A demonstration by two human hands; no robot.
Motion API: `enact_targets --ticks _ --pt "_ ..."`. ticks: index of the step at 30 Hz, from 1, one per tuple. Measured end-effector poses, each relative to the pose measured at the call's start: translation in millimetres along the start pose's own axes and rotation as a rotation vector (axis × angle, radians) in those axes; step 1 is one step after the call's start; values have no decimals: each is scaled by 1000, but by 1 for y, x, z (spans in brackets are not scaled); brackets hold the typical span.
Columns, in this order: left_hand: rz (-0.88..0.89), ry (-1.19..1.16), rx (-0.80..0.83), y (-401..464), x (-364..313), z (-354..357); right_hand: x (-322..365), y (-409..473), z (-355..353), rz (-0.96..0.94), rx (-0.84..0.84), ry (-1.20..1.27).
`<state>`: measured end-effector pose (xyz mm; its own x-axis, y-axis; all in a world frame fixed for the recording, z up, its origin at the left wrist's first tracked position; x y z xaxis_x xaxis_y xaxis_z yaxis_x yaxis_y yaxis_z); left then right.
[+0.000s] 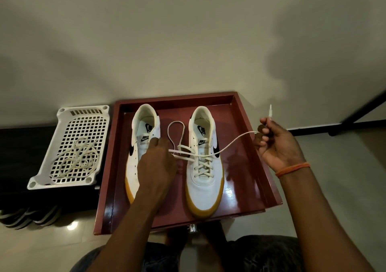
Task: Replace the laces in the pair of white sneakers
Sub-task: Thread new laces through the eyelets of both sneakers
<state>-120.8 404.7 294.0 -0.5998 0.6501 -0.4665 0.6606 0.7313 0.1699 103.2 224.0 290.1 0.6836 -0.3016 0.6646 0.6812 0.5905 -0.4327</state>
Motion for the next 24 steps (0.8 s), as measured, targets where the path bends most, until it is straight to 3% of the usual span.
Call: enact_targets --ticks 5,11,14,18,24 --pt "-153 -80 57 6 20 -10 -11 -7 29 79 228 76" --pt "-181 -148 48 14 40 -22 -17 -10 39 83 300 -112" --pt "-85 -333 -4 22 5 -34 -33 -13 45 85 308 -232" --pt "95 -833 155 27 -51 -29 -67 -25 70 160 454 -355" --pt "245 -920 303 17 -73 -9 -112 -39 86 274 541 -563"
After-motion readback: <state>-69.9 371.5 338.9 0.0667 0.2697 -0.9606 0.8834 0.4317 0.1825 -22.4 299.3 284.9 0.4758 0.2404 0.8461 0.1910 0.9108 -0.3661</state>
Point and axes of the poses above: each hand's wrist, its own y-axis towards the middle knuckle, its own z-axis out of the palm, x = y × z, the point moved 7 cm from there along y, towards the middle knuckle, and after that the axes turned 5 degrees about z, right-handed, at the moved point
